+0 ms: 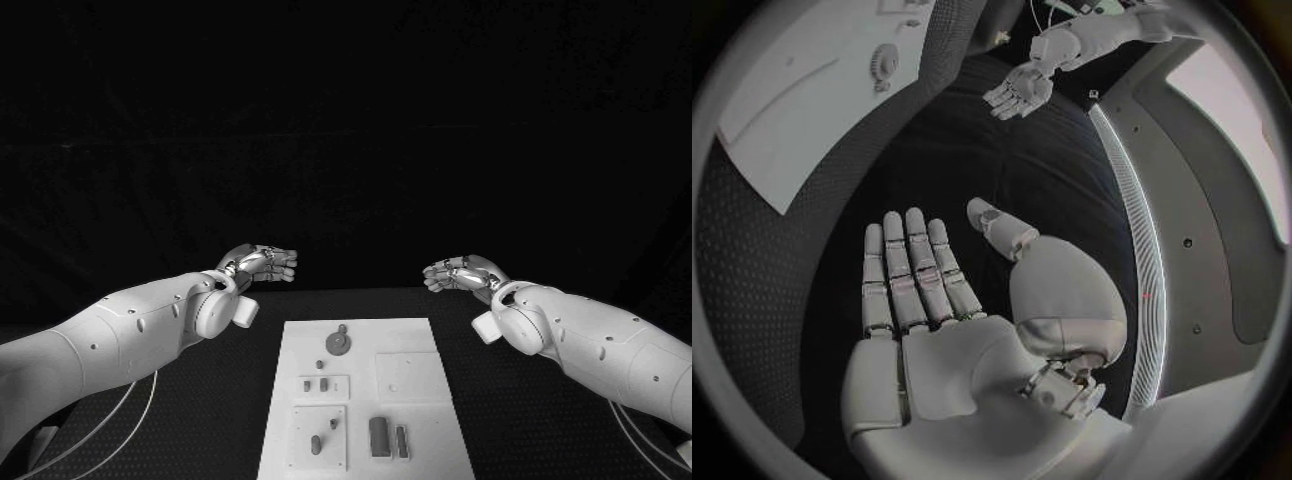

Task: Assemble the parts on the task board

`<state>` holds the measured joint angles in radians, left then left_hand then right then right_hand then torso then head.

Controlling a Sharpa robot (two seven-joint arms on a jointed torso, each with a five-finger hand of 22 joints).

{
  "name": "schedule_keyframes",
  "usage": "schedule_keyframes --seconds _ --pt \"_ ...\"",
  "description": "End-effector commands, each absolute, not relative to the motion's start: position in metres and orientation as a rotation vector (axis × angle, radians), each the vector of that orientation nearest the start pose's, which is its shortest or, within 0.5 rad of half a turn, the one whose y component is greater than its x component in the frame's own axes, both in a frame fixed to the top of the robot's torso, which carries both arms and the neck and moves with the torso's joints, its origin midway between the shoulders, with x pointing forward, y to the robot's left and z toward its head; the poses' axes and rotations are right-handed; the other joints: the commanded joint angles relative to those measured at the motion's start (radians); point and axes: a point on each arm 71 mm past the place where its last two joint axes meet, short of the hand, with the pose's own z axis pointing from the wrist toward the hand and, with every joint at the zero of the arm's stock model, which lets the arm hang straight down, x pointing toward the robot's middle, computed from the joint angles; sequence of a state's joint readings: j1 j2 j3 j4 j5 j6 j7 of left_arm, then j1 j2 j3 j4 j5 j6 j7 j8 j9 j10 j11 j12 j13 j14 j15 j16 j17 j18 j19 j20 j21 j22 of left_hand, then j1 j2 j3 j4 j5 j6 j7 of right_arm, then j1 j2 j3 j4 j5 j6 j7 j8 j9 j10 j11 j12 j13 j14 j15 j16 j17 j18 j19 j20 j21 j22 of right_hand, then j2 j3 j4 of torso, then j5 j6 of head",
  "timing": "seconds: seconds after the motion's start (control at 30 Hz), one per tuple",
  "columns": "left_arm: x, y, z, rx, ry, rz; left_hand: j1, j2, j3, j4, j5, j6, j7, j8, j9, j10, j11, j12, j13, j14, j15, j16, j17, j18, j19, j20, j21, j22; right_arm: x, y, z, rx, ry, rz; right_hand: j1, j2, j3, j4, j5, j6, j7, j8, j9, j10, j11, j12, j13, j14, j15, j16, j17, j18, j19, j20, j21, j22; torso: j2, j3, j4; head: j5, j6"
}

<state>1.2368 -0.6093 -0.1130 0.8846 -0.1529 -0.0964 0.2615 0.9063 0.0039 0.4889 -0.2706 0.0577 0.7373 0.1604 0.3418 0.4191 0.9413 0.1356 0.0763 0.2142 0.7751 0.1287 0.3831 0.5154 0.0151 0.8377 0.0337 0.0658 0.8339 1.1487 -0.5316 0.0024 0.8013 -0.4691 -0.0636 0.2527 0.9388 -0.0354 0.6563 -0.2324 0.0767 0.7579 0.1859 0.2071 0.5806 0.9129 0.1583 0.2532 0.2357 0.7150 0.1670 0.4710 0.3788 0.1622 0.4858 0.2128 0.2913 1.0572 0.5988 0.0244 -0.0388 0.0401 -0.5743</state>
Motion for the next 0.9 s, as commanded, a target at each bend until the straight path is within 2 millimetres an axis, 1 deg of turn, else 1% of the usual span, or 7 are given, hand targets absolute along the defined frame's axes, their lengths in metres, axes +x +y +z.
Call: schedule_keyframes --seconds 0.03,0.07,0.1,0.2,0.37,0.4,0.9 --pt "0.580 0.281 -0.217 -1.036 1.552 -1.196 -0.906 -0.004 -0.489 0.271 -0.058 -0.737 -0.160 -0.342 -0.419 -0.941 -0.136 -0.076 -0.214 -0.775 -0.129 -0.383 -0.515 -0.015 -0.838 -0.034 -0.066 -0.834 0.581 -0.256 -0.241 0.807 1.670 1.119 -0.939 0.035 -0.656 0.232 -0.077 -0.758 -0.186 -0.207 -0.581 -0.913 -0.158 -0.253 -0.236 -0.715 -0.167 -0.471 -0.379 -0.162 -0.486 -0.213 -0.291 -0.317 0.000 -0.0001 0.0001 0.000 0.000" --pt "0.580 0.281 -0.217 -1.037 1.550 -1.197 -0.906 -0.004 -0.489 0.271 -0.058 -0.737 -0.160 -0.342 -0.419 -0.941 -0.136 -0.076 -0.214 -0.775 -0.129 -0.383 -0.515 -0.015 -0.838 -0.034 -0.066 -0.834 0.581 -0.256 -0.241 0.808 1.667 1.120 -0.939 0.035 -0.656 0.232 -0.077 -0.758 -0.186 -0.207 -0.581 -0.913 -0.158 -0.253 -0.236 -0.715 -0.167 -0.471 -0.379 -0.162 -0.486 -0.213 -0.291 -0.342 -0.002 -0.0009 0.0014 -0.001 -0.001" --pt "0.579 0.280 -0.218 -1.038 1.547 -1.198 -0.906 -0.004 -0.489 0.271 -0.058 -0.737 -0.160 -0.342 -0.419 -0.941 -0.136 -0.076 -0.214 -0.775 -0.129 -0.383 -0.515 -0.015 -0.838 -0.034 -0.066 -0.834 0.580 -0.255 -0.241 0.810 1.663 1.123 -0.939 0.035 -0.656 0.232 -0.077 -0.758 -0.186 -0.207 -0.581 -0.913 -0.158 -0.253 -0.236 -0.715 -0.167 -0.471 -0.379 -0.162 -0.486 -0.213 -0.291 -1.057 -0.005 -0.0020 0.0032 -0.003 -0.002" --pt "0.576 0.276 -0.220 -1.045 1.531 -1.205 -0.906 -0.004 -0.489 0.271 -0.058 -0.737 -0.160 -0.342 -0.419 -0.941 -0.136 -0.076 -0.214 -0.775 -0.129 -0.383 -0.515 -0.015 -0.838 -0.034 -0.066 -0.834 0.578 -0.252 -0.240 0.821 1.641 1.137 -0.939 0.035 -0.656 0.232 -0.077 -0.758 -0.186 -0.207 -0.581 -0.913 -0.158 -0.253 -0.236 -0.715 -0.167 -0.471 -0.379 -0.162 -0.486 -0.213 -0.291 -1.057 -0.018 -0.0081 0.0129 -0.013 -0.009" --pt "0.562 0.261 -0.225 -1.070 1.476 -1.223 -0.906 -0.004 -0.489 0.271 -0.058 -0.737 -0.160 -0.342 -0.419 -0.941 -0.136 -0.076 -0.214 -0.775 -0.129 -0.383 -0.515 -0.015 -0.838 -0.034 -0.066 -0.834 0.567 -0.242 -0.239 0.864 1.564 1.181 -0.939 0.035 -0.656 0.232 -0.077 -0.758 -0.186 -0.207 -0.581 -0.913 -0.158 -0.253 -0.236 -0.715 -0.167 -0.471 -0.379 -0.162 -0.486 -0.213 -0.291 -1.057 -0.050 -0.0222 0.0352 -0.036 -0.023" --pt "0.559 0.257 -0.226 -1.077 1.463 -1.227 -0.906 -0.004 -0.489 0.271 -0.058 -0.737 -0.160 -0.342 -0.419 -0.941 -0.136 -0.076 -0.214 -0.775 -0.129 -0.383 -0.515 -0.015 -0.838 -0.034 -0.066 -0.834 0.564 -0.240 -0.239 0.875 1.546 1.190 -0.939 0.035 -0.656 0.232 -0.077 -0.758 -0.186 -0.207 -0.581 -0.913 -0.158 -0.253 -0.236 -0.715 -0.167 -0.471 -0.379 -0.162 -0.486 -0.213 -0.291 -1.057 -0.052 -0.0234 0.0371 -0.038 -0.025" --pt "0.480 0.201 -0.228 -1.190 1.251 -1.238 -0.906 -0.004 -0.489 0.271 -0.058 -0.737 -0.160 -0.342 -0.419 -0.941 -0.136 -0.076 -0.214 -0.775 -0.129 -0.383 -0.515 -0.015 -0.838 -0.034 -0.066 -0.834 0.490 -0.201 -0.229 1.128 1.268 1.252 -0.939 0.035 -0.656 0.232 -0.077 -0.758 -0.186 -0.207 -0.581 -0.913 -0.158 -0.253 -0.236 -0.715 -0.167 -0.471 -0.379 -0.162 -0.486 -0.213 -0.291 -1.057 -0.055 -0.0244 0.0388 -0.040 -0.026"
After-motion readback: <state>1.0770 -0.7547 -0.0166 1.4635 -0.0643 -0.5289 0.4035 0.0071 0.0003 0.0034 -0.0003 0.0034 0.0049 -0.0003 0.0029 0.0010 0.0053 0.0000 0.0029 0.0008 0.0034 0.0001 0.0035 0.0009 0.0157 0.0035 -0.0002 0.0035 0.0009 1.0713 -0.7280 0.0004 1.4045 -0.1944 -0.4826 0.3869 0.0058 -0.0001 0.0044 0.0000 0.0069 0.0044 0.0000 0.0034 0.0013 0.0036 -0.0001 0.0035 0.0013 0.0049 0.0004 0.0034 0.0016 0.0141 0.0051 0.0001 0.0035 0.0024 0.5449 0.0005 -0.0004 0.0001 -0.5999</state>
